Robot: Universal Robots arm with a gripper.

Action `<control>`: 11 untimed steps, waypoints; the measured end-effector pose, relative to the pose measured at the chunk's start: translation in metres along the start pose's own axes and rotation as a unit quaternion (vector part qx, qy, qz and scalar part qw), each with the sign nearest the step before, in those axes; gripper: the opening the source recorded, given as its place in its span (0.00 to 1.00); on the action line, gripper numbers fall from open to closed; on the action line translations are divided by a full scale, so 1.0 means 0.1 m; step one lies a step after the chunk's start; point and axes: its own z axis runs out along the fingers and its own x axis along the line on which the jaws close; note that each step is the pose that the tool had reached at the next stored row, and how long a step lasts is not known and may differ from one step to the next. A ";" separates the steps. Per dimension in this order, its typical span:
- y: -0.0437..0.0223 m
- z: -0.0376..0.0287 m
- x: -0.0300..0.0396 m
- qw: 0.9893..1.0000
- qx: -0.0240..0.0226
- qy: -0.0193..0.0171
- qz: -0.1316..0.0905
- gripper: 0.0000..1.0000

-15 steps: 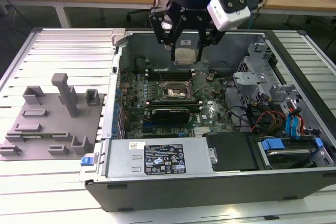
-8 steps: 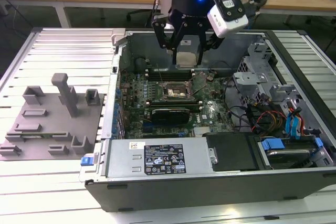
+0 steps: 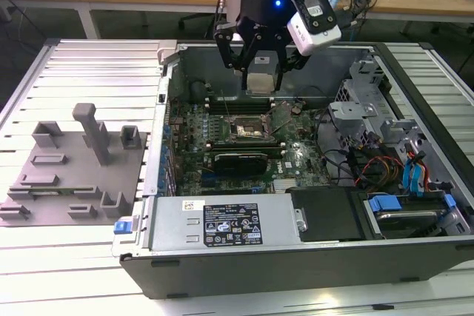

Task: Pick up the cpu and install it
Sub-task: 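Pick up the cpu and move it towards the insertion slot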

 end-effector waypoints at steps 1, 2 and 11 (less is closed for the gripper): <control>0.020 0.017 0.001 1.000 0.000 0.000 0.000 0.54; 0.060 0.053 0.004 1.000 0.000 0.000 0.000 0.54; 0.225 0.187 0.013 1.000 0.000 -0.003 -0.002 0.54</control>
